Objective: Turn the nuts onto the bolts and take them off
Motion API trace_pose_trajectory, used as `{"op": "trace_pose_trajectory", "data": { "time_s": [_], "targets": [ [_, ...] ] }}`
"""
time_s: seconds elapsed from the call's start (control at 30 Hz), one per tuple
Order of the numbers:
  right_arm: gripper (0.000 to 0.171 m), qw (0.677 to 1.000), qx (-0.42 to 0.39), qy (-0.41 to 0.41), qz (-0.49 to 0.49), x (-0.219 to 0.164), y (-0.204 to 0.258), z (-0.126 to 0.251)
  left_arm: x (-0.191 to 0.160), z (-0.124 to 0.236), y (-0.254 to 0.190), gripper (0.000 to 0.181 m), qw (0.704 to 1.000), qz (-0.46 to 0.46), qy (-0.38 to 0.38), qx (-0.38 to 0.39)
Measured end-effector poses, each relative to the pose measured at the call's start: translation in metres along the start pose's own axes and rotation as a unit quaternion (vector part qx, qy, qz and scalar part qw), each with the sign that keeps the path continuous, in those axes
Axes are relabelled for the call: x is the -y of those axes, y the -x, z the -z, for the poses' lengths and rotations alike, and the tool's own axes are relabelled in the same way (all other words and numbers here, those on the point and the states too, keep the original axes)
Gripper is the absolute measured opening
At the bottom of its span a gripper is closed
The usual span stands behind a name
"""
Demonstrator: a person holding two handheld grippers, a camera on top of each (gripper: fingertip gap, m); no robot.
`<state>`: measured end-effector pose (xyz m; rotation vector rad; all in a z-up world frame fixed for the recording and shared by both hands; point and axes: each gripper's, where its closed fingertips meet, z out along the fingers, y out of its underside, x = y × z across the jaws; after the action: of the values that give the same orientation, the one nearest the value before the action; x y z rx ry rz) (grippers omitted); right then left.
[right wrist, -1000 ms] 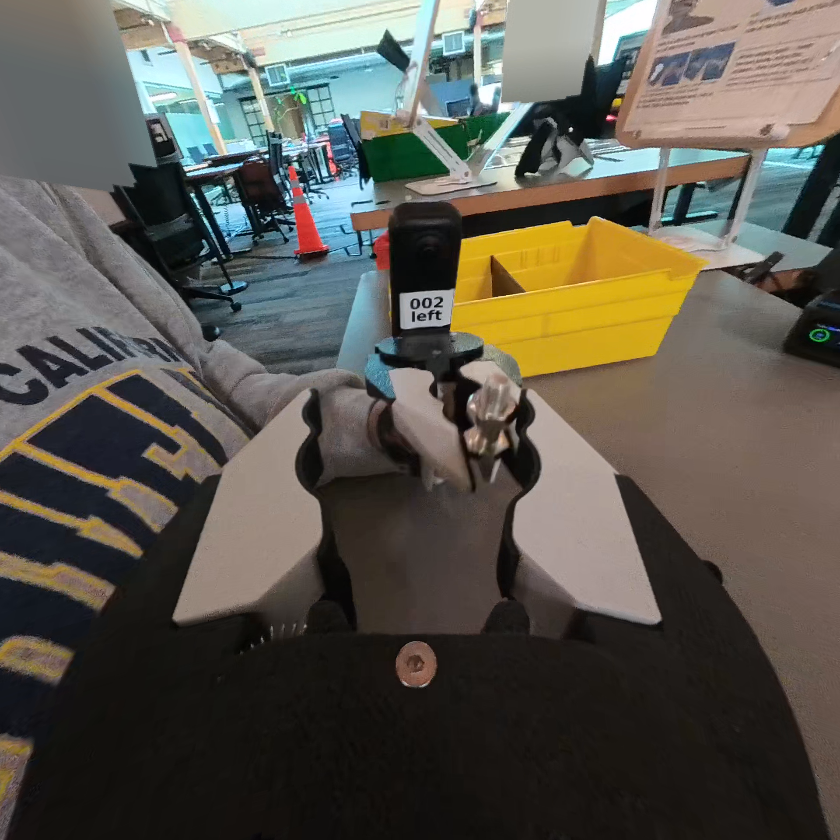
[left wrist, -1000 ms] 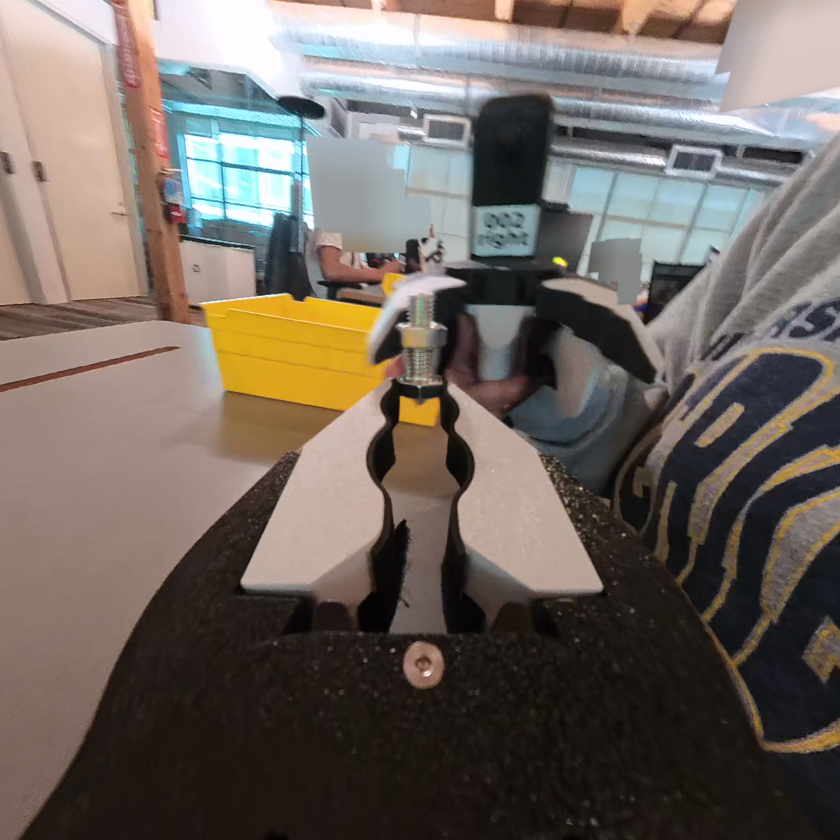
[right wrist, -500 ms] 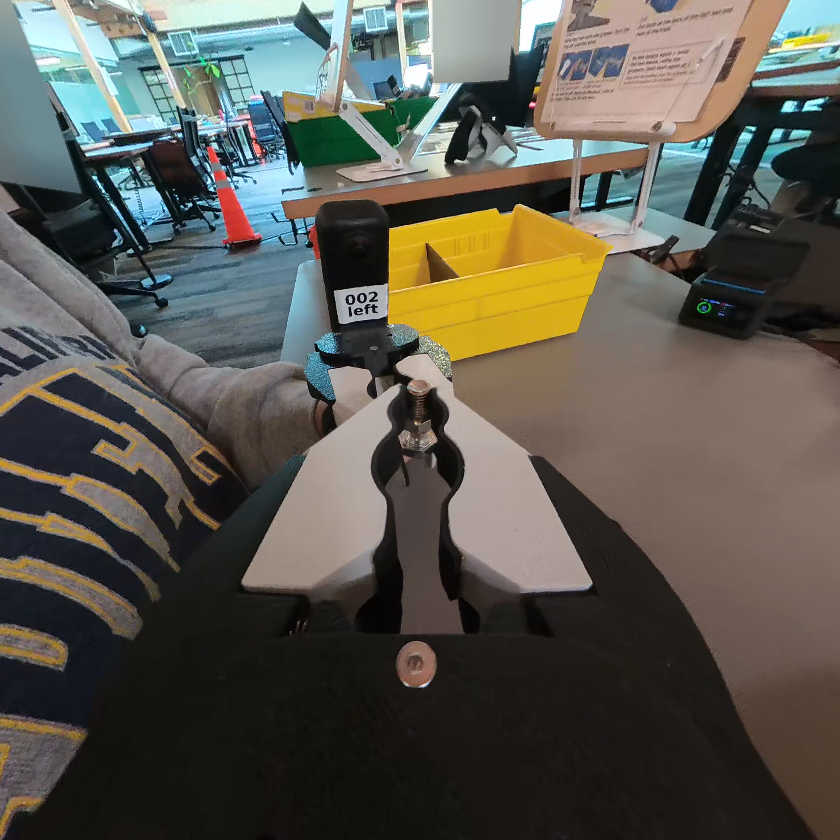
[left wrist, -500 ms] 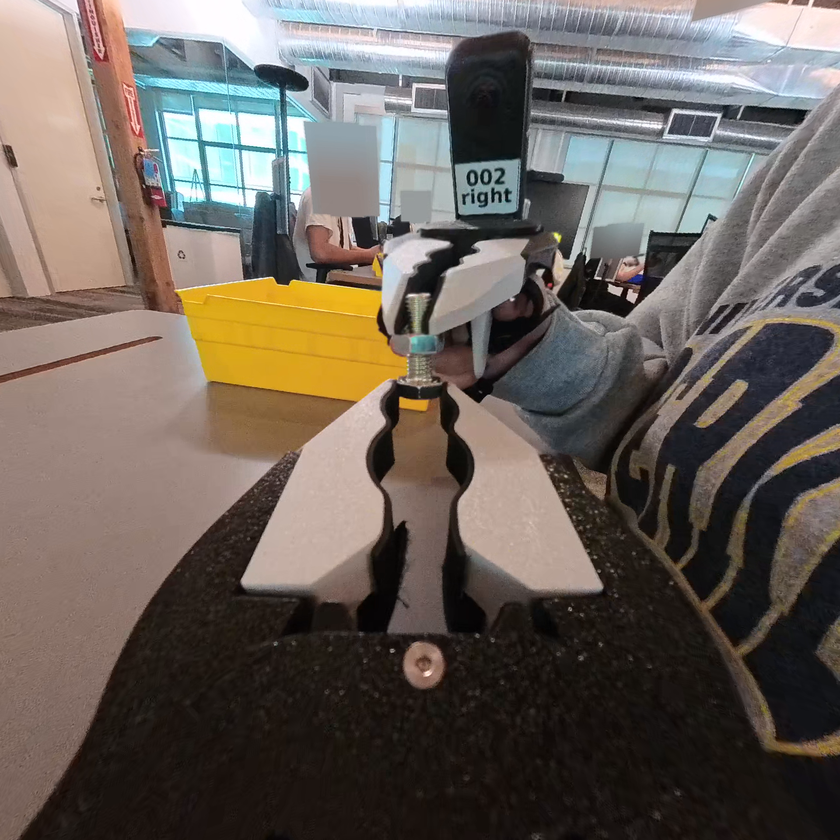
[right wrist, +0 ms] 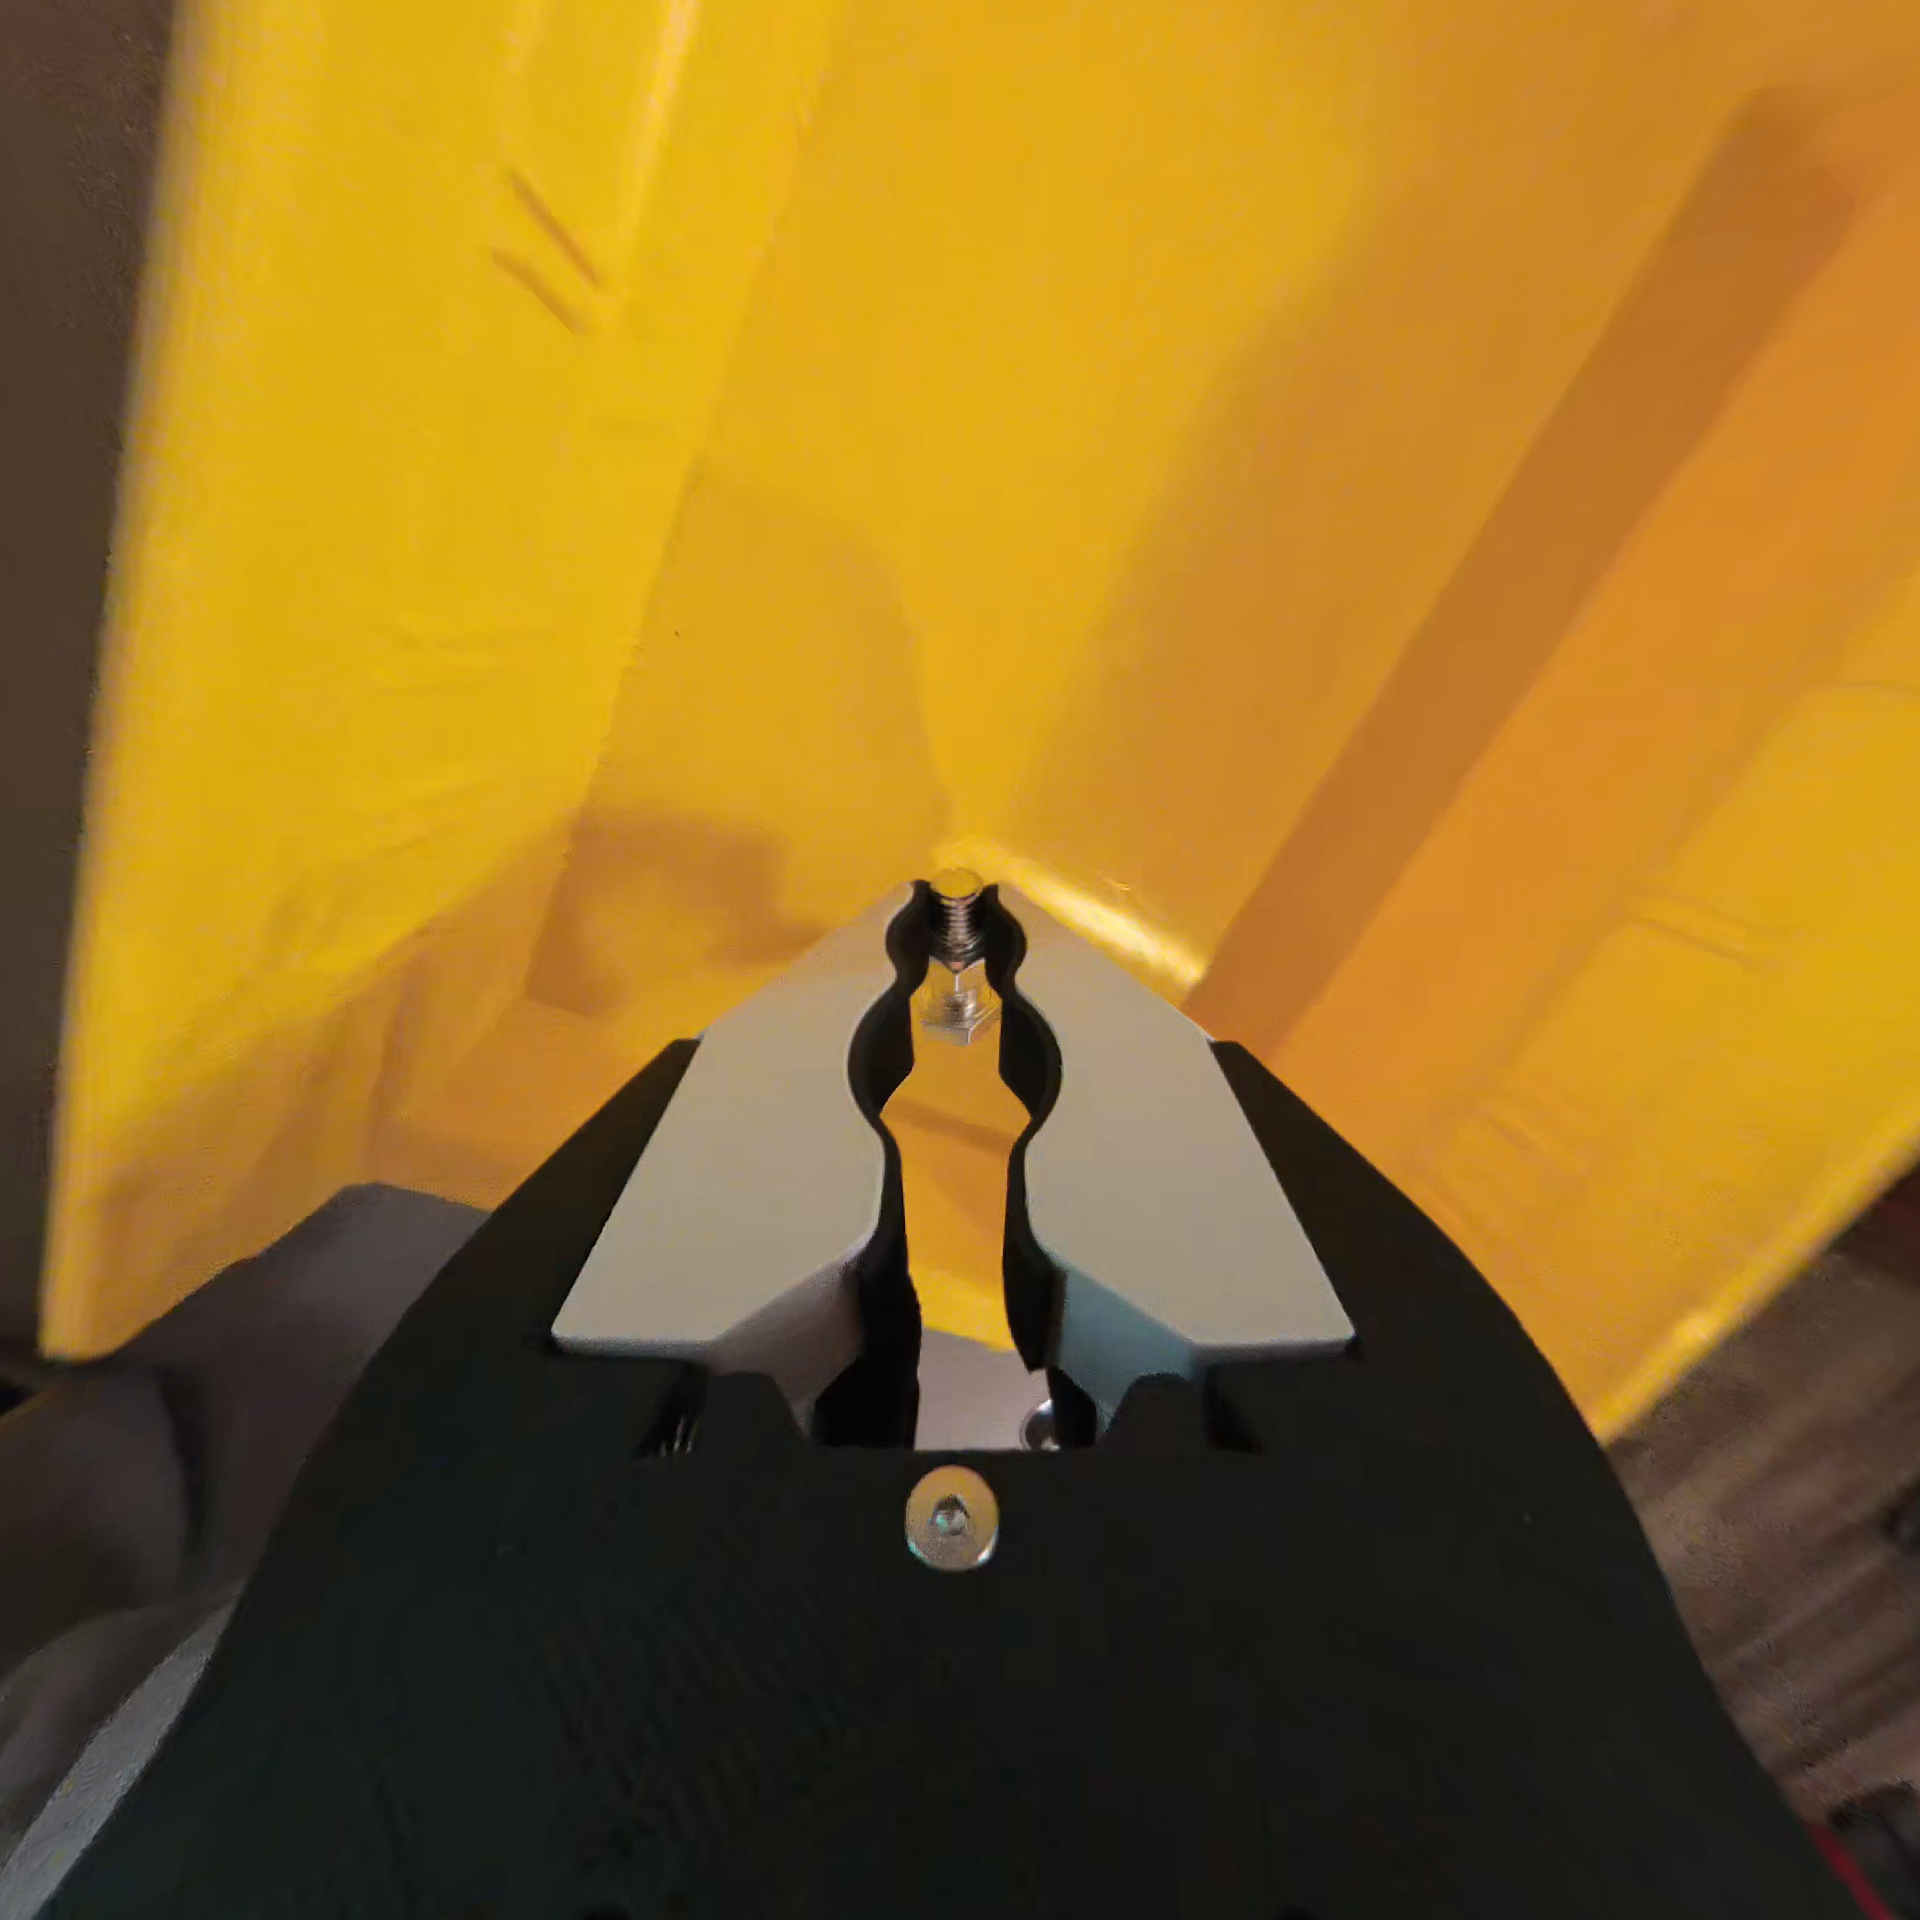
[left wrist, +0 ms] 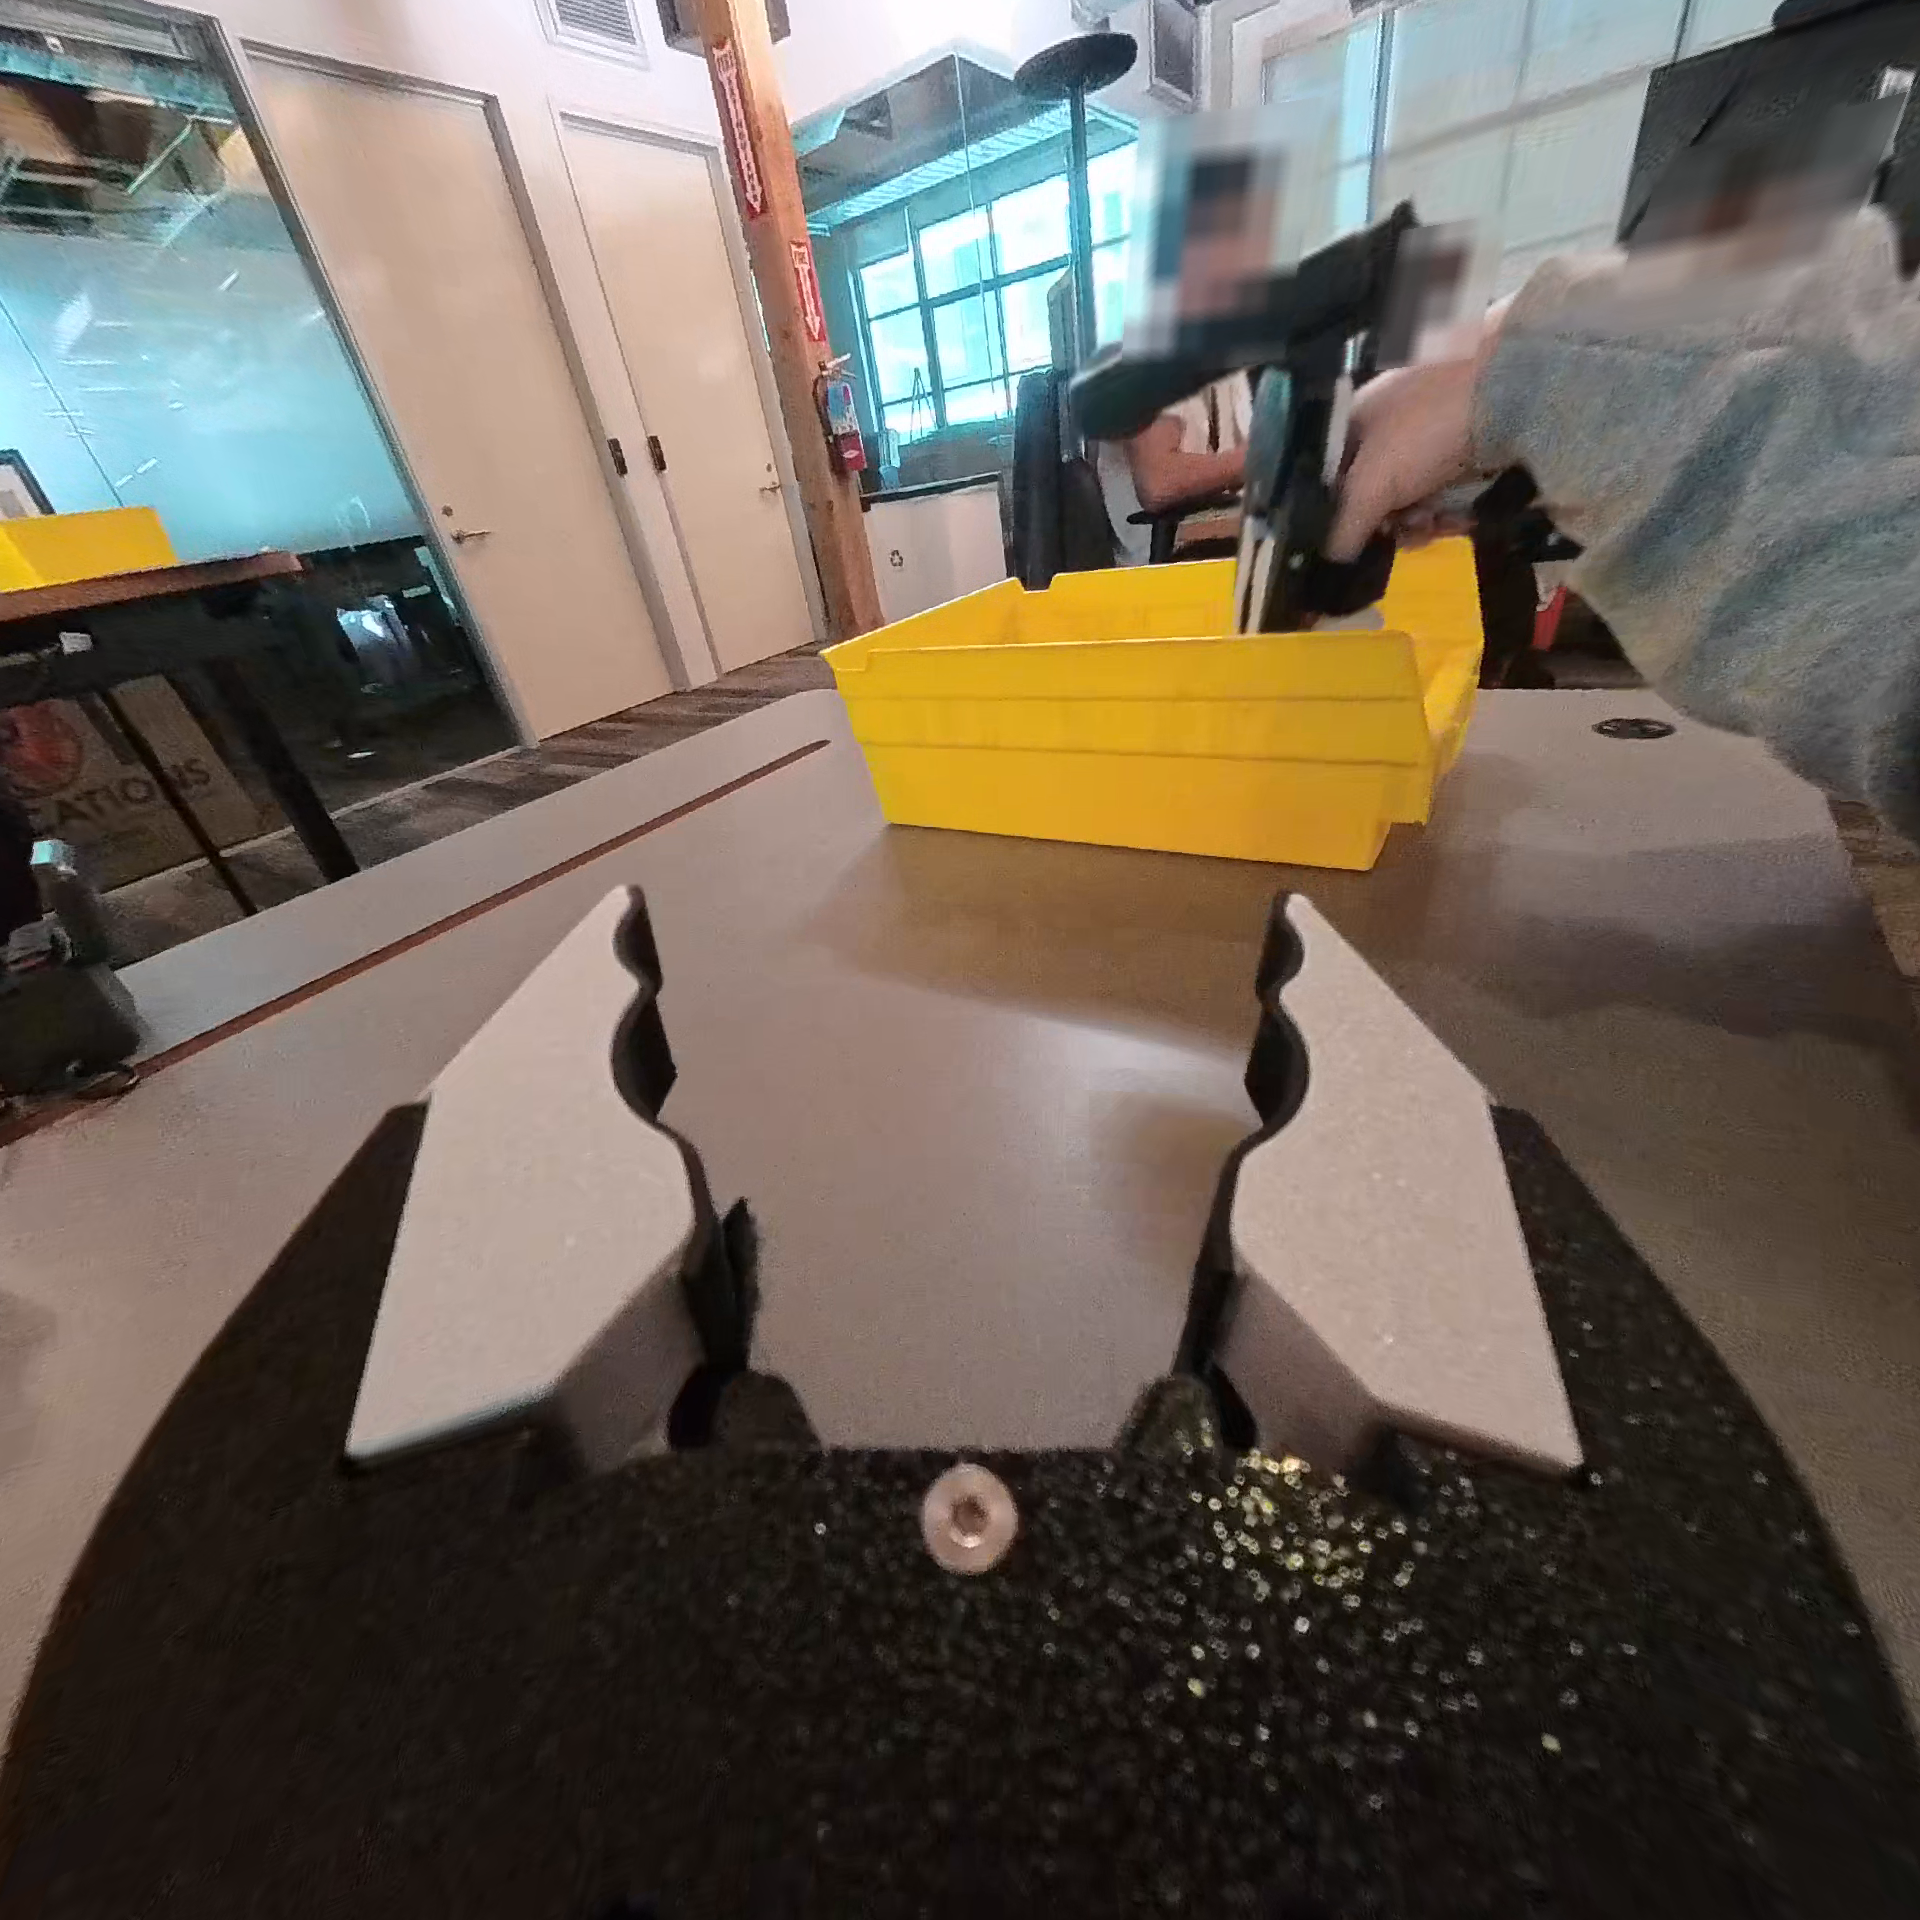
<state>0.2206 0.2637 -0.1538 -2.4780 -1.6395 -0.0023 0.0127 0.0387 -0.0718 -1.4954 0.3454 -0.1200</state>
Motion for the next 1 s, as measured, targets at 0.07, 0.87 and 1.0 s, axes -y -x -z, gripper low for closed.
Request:
{"op": "trace_pose_trajectory", "data": {
  "time_s": [0.07,0.87,1.0],
  "targets": [
    [0.008,0.999,0.022,0.041,-0.006,-0.010,0.003,-0.018,-0.001,0.000,0.002,0.113,1.000,0.010,0.000,0.000],
    [0.000,0.631,-0.082,-0.745,0.202,0.157,0.237,0.108,0.006,0.014,0.036,0.100,0.996,0.057,-0.027,0.070],
    [0.000,0.649,-0.083,-0.731,0.194,0.161,0.229,0.096,0.068,0.040,0.056,0.077,0.976,0.179,-0.050,0.115]
  ]
}}
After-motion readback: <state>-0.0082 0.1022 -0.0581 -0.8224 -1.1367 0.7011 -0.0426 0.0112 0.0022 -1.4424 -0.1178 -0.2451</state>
